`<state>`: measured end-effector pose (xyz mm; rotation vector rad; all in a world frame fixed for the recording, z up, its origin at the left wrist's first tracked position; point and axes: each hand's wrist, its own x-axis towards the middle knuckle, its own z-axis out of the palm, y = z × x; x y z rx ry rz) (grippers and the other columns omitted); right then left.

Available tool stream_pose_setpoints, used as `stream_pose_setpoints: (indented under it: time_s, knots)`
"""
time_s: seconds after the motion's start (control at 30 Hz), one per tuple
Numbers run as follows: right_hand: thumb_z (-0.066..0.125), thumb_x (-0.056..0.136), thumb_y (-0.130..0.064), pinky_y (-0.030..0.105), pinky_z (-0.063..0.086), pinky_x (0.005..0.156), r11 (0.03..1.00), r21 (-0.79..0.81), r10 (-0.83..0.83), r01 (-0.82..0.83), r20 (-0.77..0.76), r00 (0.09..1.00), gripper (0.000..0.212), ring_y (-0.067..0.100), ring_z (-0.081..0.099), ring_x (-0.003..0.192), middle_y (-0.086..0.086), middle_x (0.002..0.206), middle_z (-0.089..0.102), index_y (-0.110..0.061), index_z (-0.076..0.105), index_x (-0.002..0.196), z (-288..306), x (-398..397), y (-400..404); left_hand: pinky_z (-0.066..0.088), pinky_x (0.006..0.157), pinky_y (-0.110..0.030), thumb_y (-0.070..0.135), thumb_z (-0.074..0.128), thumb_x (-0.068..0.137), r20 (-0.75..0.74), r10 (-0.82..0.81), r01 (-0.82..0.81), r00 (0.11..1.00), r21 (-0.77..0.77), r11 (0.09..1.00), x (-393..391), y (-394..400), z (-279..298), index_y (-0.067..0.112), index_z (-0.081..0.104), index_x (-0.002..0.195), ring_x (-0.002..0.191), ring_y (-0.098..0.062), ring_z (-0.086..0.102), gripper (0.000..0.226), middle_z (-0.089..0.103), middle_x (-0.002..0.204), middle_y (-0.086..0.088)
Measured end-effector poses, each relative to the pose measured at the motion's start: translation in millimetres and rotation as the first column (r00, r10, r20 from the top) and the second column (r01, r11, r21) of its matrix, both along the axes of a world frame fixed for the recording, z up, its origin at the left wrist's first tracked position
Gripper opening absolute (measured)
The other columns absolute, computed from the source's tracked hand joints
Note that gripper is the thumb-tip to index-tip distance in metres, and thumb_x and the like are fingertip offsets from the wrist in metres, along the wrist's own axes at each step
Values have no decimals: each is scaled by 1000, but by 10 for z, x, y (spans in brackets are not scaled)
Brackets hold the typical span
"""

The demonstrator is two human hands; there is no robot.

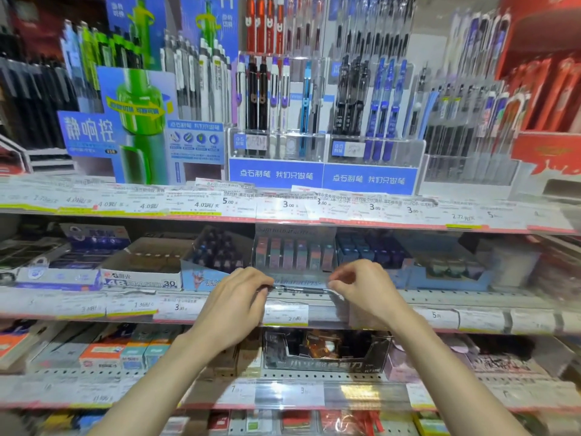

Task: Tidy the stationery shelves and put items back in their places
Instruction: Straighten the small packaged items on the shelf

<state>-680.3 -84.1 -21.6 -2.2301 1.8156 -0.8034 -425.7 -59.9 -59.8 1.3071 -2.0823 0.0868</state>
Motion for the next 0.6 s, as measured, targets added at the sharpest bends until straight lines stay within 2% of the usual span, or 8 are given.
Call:
stream_pose_setpoints:
  time_s: [0.13, 0.37, 0.5, 0.6]
  knots:
    - [72, 83, -33, 23, 44, 71, 997, 77, 8, -1, -90, 996, 10, 10, 65, 83, -10, 84, 73, -26, 78, 87, 80, 102, -97, 42, 92, -25, 22, 47, 98, 67, 19, -21, 998, 24, 999, -16, -29, 40, 23, 64, 123, 111, -10, 54, 30, 62, 118, 12]
    - [75, 79, -33, 22, 43, 69, 990, 137, 60, -40, -146, 988, 8, 5, 64, 77, -18, 72, 66, -26, 78, 81, 123, 164, -132, 45, 90, -30, 20, 42, 99, 110, 16, -25, 994, 82, 996, -7, -77, 43, 25, 62, 125, 111, -11, 51, 33, 61, 122, 12]
    - [75, 81, -35, 21, 45, 71, 984, 150, 108, -91, -110, 988, 8, 0, 64, 78, -19, 79, 70, -28, 78, 83, 122, 126, -129, 45, 95, -32, 23, 40, 100, 85, 13, -21, 996, 101, 995, -24, -84, 26, 25, 60, 127, 115, -9, 48, 33, 59, 122, 12]
    - [76, 84, -33, 19, 49, 75, 981, 137, 131, -135, 38, 991, 4, -2, 66, 81, -18, 82, 72, -29, 76, 83, 106, 59, -98, 44, 97, -31, 25, 40, 101, 57, 15, -21, 998, 102, 995, -48, -81, 35, 26, 58, 130, 117, -9, 47, 34, 58, 123, 11]
